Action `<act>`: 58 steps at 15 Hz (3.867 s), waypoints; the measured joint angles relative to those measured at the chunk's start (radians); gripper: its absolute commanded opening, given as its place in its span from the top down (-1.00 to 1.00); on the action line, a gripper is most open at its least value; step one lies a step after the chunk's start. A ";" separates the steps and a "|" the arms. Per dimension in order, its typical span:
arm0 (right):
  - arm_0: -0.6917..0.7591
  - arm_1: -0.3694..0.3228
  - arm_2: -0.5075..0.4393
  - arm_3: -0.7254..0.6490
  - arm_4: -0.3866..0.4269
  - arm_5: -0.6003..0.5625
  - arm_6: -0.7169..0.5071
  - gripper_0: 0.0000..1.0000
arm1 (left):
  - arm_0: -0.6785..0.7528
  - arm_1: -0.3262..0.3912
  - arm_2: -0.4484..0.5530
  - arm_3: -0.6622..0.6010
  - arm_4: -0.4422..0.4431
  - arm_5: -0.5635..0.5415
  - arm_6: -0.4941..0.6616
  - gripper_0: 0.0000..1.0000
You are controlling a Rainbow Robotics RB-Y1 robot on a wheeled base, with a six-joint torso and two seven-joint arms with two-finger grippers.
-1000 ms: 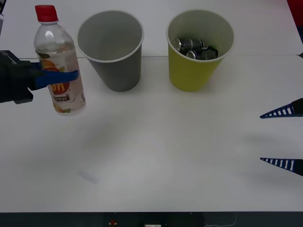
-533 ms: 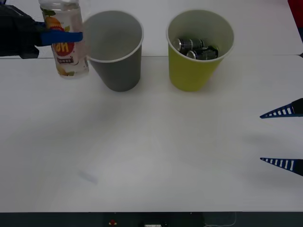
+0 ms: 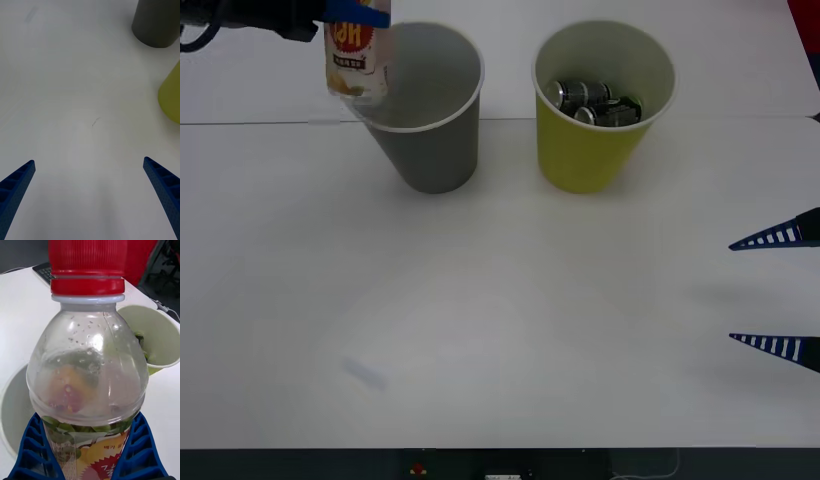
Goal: Put the can into the green bin and the plastic bottle into the gray bin
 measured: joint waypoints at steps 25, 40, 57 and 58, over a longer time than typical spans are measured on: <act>0.000 0.000 0.000 0.000 0.000 0.000 0.000 -1.00 | 0.018 0.065 -0.129 0.157 0.400 0.108 -0.595 -1.00; 0.000 0.000 0.000 0.000 0.000 0.000 0.000 -1.00 | 0.875 0.364 0.320 -0.274 0.651 0.115 -1.044 -1.00; 0.000 0.000 0.000 0.000 0.000 0.000 0.000 -1.00 | 1.161 0.414 0.396 -0.353 0.607 0.124 -1.303 -1.00; 0.000 0.000 0.000 0.000 0.000 0.000 0.000 -1.00 | 1.161 0.414 0.396 -0.353 0.605 0.117 -1.304 -1.00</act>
